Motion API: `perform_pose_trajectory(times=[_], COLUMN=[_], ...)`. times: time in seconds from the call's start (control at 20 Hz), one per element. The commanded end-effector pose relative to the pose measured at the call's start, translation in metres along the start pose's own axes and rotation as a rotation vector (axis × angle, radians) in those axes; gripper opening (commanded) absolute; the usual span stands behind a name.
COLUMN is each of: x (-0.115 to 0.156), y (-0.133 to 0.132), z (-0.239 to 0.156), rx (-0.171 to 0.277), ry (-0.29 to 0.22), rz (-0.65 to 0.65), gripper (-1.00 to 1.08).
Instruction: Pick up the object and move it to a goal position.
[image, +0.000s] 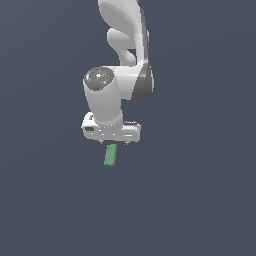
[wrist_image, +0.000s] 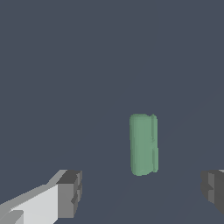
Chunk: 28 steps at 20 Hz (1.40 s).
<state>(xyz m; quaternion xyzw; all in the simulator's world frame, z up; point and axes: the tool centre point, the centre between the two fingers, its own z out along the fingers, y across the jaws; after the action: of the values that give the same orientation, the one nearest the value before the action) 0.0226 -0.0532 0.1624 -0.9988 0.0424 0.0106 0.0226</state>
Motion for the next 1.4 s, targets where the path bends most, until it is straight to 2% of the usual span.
perform_pose_trajectory(times=[0.0, 0.35, 0.65, 0.95, 1.35], x=[0.000, -0.002, -0.007, -0.010, -0.013], y=[0.007, 0.029, 0.040, 0.045, 0.045], z=[0.017, 0.073, 0.106, 0.120, 0.131], rx=[0.010, 0.056, 0.090, 0.107, 0.106], ry=[-0.039, -0.162, -0.231, -0.262, -0.262], rz=[0.002, 0.007, 0.010, 0.011, 0.012], gripper=[1.08, 1.08, 1.08, 1.08, 1.08])
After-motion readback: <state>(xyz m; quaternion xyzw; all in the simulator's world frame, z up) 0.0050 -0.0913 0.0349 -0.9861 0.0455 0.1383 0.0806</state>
